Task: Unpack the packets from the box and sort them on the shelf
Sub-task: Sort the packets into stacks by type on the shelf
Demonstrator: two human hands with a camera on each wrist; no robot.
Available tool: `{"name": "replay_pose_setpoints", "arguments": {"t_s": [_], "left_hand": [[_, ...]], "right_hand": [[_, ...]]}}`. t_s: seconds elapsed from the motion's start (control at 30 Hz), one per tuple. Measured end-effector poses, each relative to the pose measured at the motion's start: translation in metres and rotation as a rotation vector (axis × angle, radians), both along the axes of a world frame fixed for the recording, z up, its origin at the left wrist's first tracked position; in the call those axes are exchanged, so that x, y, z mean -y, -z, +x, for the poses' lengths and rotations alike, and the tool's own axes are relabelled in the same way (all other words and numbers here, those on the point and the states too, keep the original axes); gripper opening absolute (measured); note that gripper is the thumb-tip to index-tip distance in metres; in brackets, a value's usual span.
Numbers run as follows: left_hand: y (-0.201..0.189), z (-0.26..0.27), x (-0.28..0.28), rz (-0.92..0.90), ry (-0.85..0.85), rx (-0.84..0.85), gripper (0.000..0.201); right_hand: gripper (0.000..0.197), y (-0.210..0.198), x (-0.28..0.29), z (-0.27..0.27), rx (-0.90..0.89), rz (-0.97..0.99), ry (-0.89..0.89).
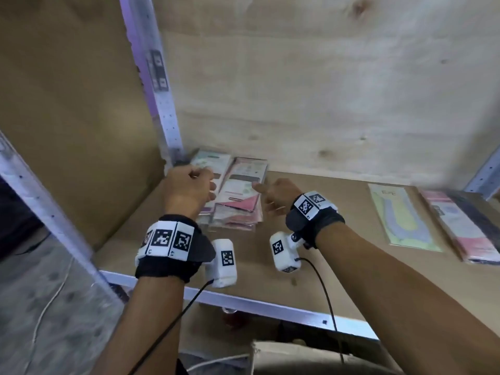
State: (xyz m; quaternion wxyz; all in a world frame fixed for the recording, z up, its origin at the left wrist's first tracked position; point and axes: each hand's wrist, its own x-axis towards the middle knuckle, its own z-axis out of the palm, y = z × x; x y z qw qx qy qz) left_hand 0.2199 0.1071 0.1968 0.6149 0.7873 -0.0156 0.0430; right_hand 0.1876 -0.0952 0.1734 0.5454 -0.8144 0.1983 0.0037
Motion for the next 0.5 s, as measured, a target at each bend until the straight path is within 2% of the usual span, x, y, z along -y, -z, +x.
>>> {"name": "replay_pose_setpoints", "arguments": {"t_s": [0.07,0.2,0.3,0.4,0.5], "left_hand": [[0.001,0.000,-0.002,0.006,0.001,0.004,0.020],[0.005,0.001,-0.002,0.030,0.040,-0.023,0.019],[0.007,0.001,-0.003,0.075,0.067,-0.037,0.019],[0.007,-0.003,-0.001,0.154,0.085,-0.013,0.016],[0.005,-0.012,0.007,0.219,0.152,0.014,0.011]], "right_hand": [[0.031,0.005,-0.011,0.010,-0.022,-0.053,-0.029],[0.019,0.019,-0.015,0.012,-0.076,0.035,-0.056],[0.027,0.021,-0.008,0.003,-0.107,0.033,-0.023],[0.029,0.022,0.007,-0.016,-0.037,0.175,0.016],[0.019,0.021,0.024,-0.046,0.052,0.320,0.039]]}}
